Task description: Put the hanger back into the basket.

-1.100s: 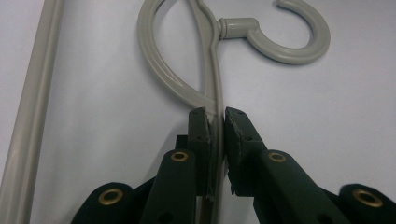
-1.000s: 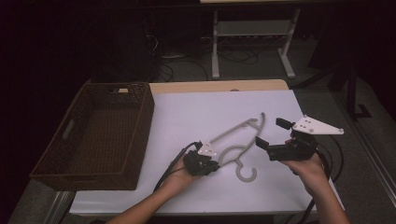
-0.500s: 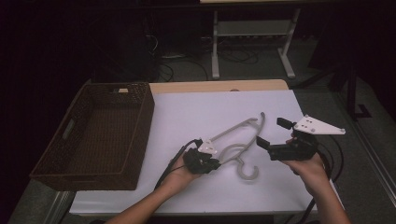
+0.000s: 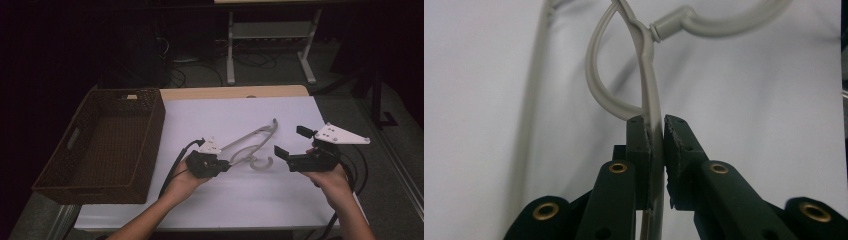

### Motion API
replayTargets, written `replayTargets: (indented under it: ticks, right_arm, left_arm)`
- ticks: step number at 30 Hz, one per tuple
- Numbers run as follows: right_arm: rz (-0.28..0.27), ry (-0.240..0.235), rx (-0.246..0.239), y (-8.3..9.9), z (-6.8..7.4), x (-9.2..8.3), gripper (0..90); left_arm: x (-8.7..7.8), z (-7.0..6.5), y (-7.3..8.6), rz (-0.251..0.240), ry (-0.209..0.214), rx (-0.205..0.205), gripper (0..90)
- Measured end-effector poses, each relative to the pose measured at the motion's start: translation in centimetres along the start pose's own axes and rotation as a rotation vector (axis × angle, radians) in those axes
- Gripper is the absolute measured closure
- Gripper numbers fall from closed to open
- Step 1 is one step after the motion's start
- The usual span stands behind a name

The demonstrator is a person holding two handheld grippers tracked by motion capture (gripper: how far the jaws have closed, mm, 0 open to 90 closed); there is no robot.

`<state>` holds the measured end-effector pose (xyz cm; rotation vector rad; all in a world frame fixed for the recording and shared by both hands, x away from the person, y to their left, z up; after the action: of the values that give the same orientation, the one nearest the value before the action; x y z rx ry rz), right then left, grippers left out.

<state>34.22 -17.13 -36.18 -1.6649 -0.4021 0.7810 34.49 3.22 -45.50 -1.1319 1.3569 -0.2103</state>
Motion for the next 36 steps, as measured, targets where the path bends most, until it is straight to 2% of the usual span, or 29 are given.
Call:
replayTargets:
  ticks: [1, 7, 10, 11, 17, 21, 30, 36]
  right_arm:
    - [0.005, 0.000, 0.011, 0.0, 0.1, 0.0, 0.0]
    - [0.005, 0.000, 0.009, 0.0, 0.0, 0.0, 0.0]
    - [0.005, 0.001, 0.008, 0.0, 0.1, 0.0, 0.0]
    - [0.005, 0.000, 0.006, 0.0, 0.1, 0.0, 0.0]
    - [0.007, -0.001, 0.011, 0.0, 0.1, -0.1, 0.0]
    - [0.007, 0.004, 0.007, 0.0, -0.1, -0.1, 0.0]
    - [-0.001, 0.007, 0.007, -0.1, -0.1, -0.2, 0.0]
    - [0.000, 0.008, 0.011, -0.2, -0.1, -0.3, 0.0]
  left_arm:
    - [-0.4, 0.3, -0.2, -0.009, -0.002, -0.024, 82.8]
    - [-1.0, 1.0, -0.2, -0.017, -0.009, -0.042, 83.0]
    - [-1.0, 1.1, -0.2, -0.017, -0.003, -0.042, 83.1]
    - [-1.1, 1.1, -0.4, -0.030, 0.006, -0.056, 83.1]
    - [-1.3, 1.2, -0.5, -0.045, 0.011, -0.059, 83.2]
    - [-2.1, 0.9, -1.3, -0.065, 0.020, -0.043, 83.2]
    - [-3.8, 0.9, -2.7, -0.120, 0.031, -0.064, 83.4]
    - [-4.7, 0.9, -3.2, -0.137, 0.025, -0.067, 83.3]
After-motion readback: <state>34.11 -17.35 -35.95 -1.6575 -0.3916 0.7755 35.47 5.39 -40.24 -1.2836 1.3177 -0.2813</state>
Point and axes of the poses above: each handheld gripper's, and its own axes: x roughly forward along the jaws, y roughly out of its underside, z roughly to its left, the point moved 9 cm from there along x, roughly forward along the jaws, and after that the axes turned 10 degrees about -x, right-handed, at the moved point
